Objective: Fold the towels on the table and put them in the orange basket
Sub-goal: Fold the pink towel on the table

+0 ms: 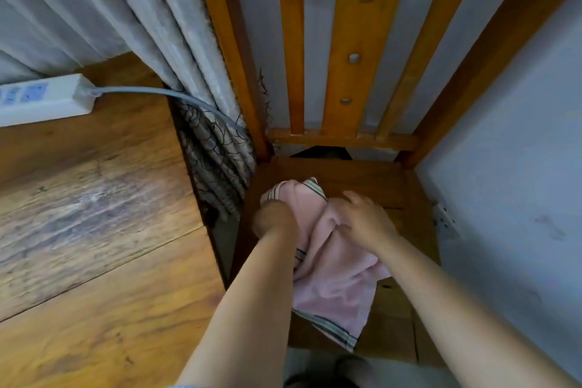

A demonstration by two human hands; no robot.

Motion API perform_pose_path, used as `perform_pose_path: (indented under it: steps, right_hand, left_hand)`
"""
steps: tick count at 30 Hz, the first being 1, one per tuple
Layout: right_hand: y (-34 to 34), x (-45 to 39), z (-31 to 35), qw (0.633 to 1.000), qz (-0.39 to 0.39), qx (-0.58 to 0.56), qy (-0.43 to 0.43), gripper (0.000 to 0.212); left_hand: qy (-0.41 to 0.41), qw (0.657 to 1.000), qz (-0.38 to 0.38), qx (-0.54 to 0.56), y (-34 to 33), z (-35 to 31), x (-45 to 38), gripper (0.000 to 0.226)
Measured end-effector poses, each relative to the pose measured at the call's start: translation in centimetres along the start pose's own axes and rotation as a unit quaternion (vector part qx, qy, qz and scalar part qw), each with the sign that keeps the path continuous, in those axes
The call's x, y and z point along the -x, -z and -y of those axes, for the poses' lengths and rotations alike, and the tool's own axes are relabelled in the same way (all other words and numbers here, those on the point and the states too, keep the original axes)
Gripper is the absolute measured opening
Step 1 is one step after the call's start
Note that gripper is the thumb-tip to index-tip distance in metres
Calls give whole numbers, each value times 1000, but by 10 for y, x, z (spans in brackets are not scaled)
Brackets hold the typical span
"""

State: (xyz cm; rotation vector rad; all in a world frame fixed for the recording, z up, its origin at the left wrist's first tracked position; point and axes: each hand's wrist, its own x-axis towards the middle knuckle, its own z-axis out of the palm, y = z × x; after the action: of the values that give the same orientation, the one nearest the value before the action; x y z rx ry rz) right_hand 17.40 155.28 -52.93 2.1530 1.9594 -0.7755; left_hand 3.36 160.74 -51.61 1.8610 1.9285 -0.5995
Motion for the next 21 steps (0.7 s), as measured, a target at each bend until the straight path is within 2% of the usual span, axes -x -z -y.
perform_pose_path:
  steps: [4,8,10,13,17,21]
  right_hand:
    - [-11,-16,-2,999,38,14,-14,30]
    - [9,-4,-10,994,100,-48,-12,24]
    - [30,9,-10,990,131,-61,-6,29]
    - [81,37,-7,984,130,-123,-8,26]
    - [161,76,17,984,108,-140,19,26]
    - [245,110,58,990,51,-114,68,31]
  left_hand:
    - [15,1000,-20,15,-5,3,-13,32]
    - [6,999,-12,35,16,1,-5,32]
    - [13,999,-10,51,35,0,9,30]
    - [25,997,-20,72,76,0,38,29]
    - [15,987,-34,159,140,10,84,25]
    - [-2,966,-107,233,208,36,142,27]
